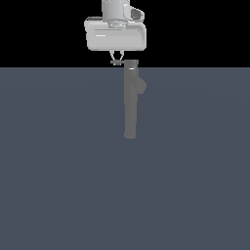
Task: Turn on the faucet by rotating a designated handle.
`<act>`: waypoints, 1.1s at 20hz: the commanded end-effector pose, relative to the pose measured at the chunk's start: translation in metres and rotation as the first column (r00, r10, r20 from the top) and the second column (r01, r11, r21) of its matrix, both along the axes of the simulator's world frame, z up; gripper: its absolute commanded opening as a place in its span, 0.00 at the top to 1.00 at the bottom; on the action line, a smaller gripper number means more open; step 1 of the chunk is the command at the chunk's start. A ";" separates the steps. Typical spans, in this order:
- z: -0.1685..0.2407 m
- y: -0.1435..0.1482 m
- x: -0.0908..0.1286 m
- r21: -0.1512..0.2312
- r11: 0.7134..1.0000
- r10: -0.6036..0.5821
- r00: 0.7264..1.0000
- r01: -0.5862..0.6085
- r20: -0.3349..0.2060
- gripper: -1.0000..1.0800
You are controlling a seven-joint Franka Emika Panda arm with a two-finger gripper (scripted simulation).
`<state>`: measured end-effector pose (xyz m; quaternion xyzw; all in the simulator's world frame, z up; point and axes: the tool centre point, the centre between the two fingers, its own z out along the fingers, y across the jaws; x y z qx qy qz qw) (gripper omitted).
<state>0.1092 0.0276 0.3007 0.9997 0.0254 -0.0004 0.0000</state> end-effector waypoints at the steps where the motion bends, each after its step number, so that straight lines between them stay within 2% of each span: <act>1: 0.000 0.000 0.000 0.000 1.000 0.000 1.000 0.000 0.000 1.00; 18: 0.000 0.011 -0.044 0.000 1.000 0.000 1.000 0.000 0.001 1.00; 20: 0.000 0.009 -0.037 0.000 1.000 -0.001 1.000 0.001 0.011 1.00; 22: 0.000 0.006 -0.043 0.000 1.000 0.000 1.000 0.001 0.010 1.00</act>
